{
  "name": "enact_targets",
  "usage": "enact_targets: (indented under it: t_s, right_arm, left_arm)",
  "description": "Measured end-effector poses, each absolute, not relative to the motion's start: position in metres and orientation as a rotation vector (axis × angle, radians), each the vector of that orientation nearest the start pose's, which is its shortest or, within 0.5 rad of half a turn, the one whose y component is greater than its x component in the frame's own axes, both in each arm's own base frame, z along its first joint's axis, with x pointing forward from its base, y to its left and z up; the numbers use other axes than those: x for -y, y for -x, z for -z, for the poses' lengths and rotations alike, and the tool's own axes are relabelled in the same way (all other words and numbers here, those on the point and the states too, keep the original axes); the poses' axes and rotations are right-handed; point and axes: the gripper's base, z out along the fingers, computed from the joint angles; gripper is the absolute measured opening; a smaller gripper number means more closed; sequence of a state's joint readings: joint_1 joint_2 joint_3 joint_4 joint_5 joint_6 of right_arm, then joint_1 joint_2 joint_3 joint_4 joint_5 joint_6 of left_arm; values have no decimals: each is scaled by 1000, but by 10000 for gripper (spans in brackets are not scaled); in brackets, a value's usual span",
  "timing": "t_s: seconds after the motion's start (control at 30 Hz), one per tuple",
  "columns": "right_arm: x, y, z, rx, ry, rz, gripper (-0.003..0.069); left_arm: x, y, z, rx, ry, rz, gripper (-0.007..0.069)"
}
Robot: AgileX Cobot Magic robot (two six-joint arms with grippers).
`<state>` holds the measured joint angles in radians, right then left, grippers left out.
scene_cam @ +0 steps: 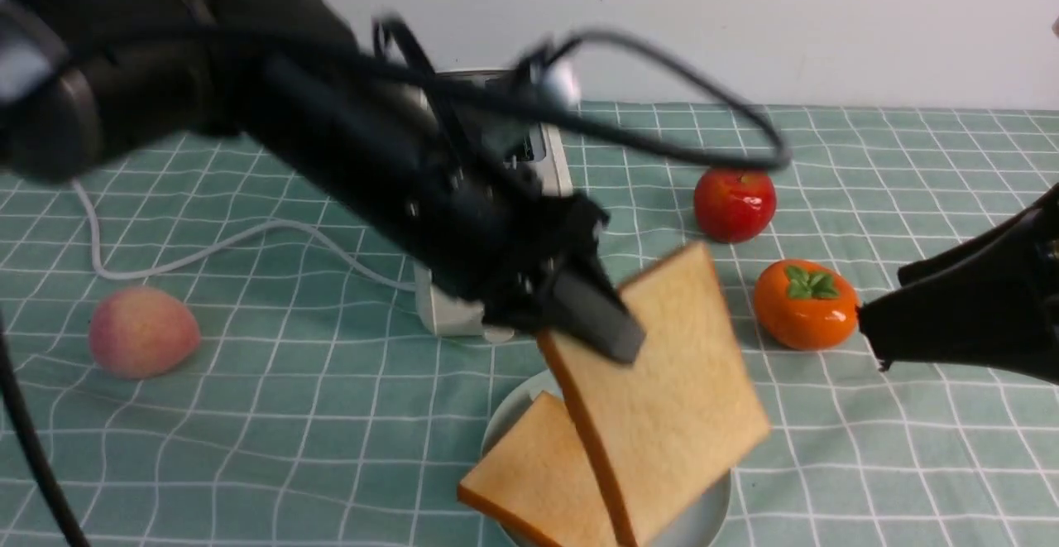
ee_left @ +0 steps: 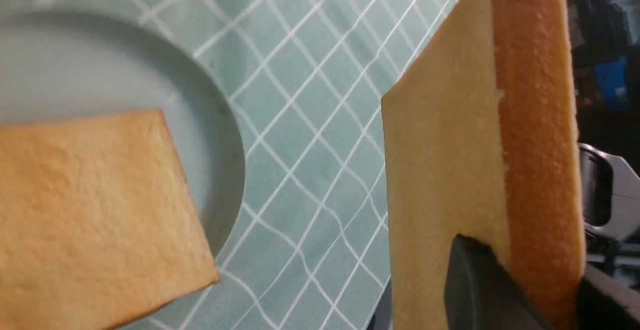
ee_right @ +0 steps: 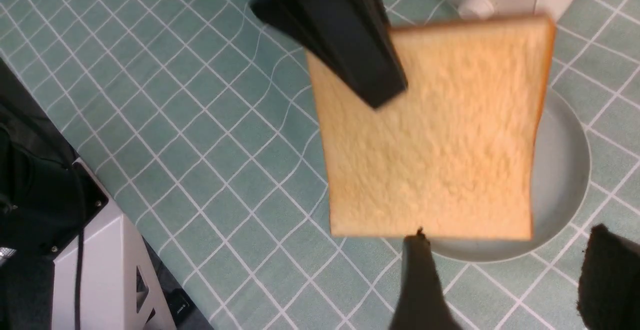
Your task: Take toasted bread from bread machine on blue coffee table place on plate.
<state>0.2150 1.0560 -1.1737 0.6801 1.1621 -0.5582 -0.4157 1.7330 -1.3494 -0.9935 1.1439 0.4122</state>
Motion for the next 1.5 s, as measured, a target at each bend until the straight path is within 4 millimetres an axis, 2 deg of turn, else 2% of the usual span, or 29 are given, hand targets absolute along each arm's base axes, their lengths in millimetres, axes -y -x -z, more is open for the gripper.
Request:
enact_targets:
  t_s: [0.03, 0.1, 0.17, 0.23, 0.3, 0.43, 0.5, 0.53, 0.57, 0.6, 0.73, 0.9, 1.0, 1.07, 1.1, 1.13, 1.17, 1.2, 1.33, 1.4, 1.43, 1.47, 1.5]
  right_arm:
    - [-91, -169, -404, -2203, 801, -725, 417]
    - [-91, -169, -404, -2203, 801, -725, 417]
    - [-91, -169, -404, -2203, 801, -725, 417]
    - [-91, -168, -404, -2204, 803, -726, 417]
    - [-91, -168, -404, -2206, 805, -727, 417]
    - [-91, -168, -404, -2210, 795, -731, 417]
    - [-90, -169, -404, -2224, 770, -737, 417]
    - [-90, -169, -404, -2228, 764, -737, 417]
    - [-89, -169, -403, -2247, 733, -728, 415]
    - [-88, -170, -402, -2259, 715, -719, 411]
    - [-83, -173, -400, -2318, 622, -666, 374]
    - [-75, -166, -390, -2404, 449, -618, 215]
    - [-68, -145, -382, -2374, 384, -608, 85]
    - [-62, -128, -372, -2313, 369, -573, 1]
    - [-58, -119, -368, -2261, 383, -537, -13]
    - [-57, -115, -369, -2229, 383, -527, -15]
    - [-51, -103, -355, -2139, 419, -453, -19]
    - [-47, -95, -351, -2068, 422, -420, -19]
    - [-38, -78, -321, -1898, 372, -347, -19]
    - [-34, -71, -304, -1833, 332, -334, -19]
    - [-32, -67, -294, -1811, 318, -330, -18]
    - [-32, -66, -295, -1801, 315, -329, -18]
    - [-30, -62, -285, -1783, 305, -323, -18]
  left_arm:
    - [206, -295, -286, -2650, -588, 1353, 81]
    - [205, -299, -254, -2709, -436, 1323, 81]
    - [204, -305, -240, -2708, -338, 1284, 87]
    - [205, -309, -236, -2696, -292, 1271, 110]
    - [205, -312, -235, -2673, -255, 1257, 154]
    - [202, -321, -234, -2623, -203, 1165, 332]
    - [200, -327, -235, -2592, -201, 1099, 465]
    - [200, -328, -235, -2586, -203, 1091, 477]
    - [200, -332, -240, -2571, -240, 1048, 580]
    - [200, -334, -244, -2567, -257, 1028, 618]
    - [199, -338, -260, -2592, -328, 947, 659]
    - [192, -333, -291, -2701, -297, 860, 627]
    - [184, -319, -321, -2681, -307, 831, 583]
    - [174, -301, -348, -2637, -353, 806, 547]
    - [170, -292, -361, -2610, -371, 797, 529]
    - [169, -291, -363, -2602, -372, 798, 526]
    - [162, -275, -382, -2561, -398, 787, 494]
    - [158, -265, -392, -2537, -408, 788, 471]
    - [142, -226, -414, -2472, -420, 827, 357]
    - [134, -203, -417, -2458, -424, 853, 271]
    - [129, -192, -413, -2465, -422, 860, 225]
    - [127, -187, -411, -2466, -420, 862, 206]
    - [121, -172, -405, -2476, -411, 869, 140]
